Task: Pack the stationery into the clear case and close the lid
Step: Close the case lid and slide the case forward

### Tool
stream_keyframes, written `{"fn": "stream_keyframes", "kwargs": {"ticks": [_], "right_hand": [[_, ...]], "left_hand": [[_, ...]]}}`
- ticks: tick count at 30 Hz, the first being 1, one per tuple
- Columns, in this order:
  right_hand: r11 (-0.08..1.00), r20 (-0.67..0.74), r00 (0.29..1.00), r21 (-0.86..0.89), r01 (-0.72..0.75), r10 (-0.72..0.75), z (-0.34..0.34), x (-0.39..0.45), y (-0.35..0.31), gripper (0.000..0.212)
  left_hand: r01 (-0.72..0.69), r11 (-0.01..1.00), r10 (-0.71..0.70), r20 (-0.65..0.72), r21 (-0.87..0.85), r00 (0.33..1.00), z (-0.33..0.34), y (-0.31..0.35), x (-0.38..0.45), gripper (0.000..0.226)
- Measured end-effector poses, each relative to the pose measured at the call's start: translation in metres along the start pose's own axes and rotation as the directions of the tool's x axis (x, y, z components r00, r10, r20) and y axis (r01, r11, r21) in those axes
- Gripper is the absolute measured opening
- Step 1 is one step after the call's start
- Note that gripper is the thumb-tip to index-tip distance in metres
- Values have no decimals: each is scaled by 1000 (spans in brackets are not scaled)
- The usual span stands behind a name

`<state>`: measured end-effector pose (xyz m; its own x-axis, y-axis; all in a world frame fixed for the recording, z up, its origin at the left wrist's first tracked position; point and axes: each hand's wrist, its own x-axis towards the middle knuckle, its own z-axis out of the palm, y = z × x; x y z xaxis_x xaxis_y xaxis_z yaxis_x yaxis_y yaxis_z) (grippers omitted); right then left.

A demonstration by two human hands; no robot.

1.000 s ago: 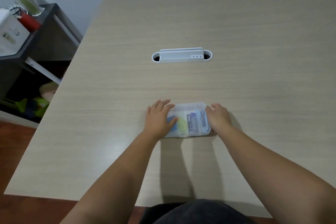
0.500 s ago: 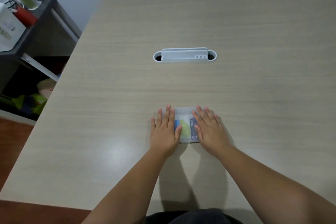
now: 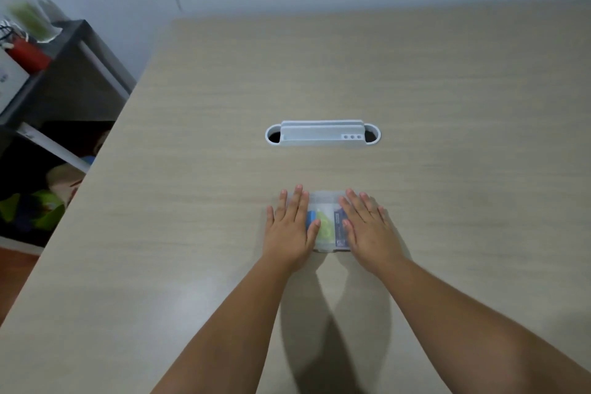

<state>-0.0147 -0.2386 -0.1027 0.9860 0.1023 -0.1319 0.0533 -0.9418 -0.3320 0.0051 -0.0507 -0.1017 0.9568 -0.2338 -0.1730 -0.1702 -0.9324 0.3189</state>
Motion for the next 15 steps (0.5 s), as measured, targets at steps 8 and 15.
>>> {"fn": "stream_keyframes", "kwargs": {"ticks": [8,15], "right_hand": [[998,-21,1000,-52,-21,20,-10,61,9,65],[999,-34,999,-46,5,-6,-22,110,16,69]], "left_hand": [[-22,1000,22,3,-5,1000,-15,-7,65,65],[1,1000,-1,-23,1,1000,-19,-11,111,66]]}}
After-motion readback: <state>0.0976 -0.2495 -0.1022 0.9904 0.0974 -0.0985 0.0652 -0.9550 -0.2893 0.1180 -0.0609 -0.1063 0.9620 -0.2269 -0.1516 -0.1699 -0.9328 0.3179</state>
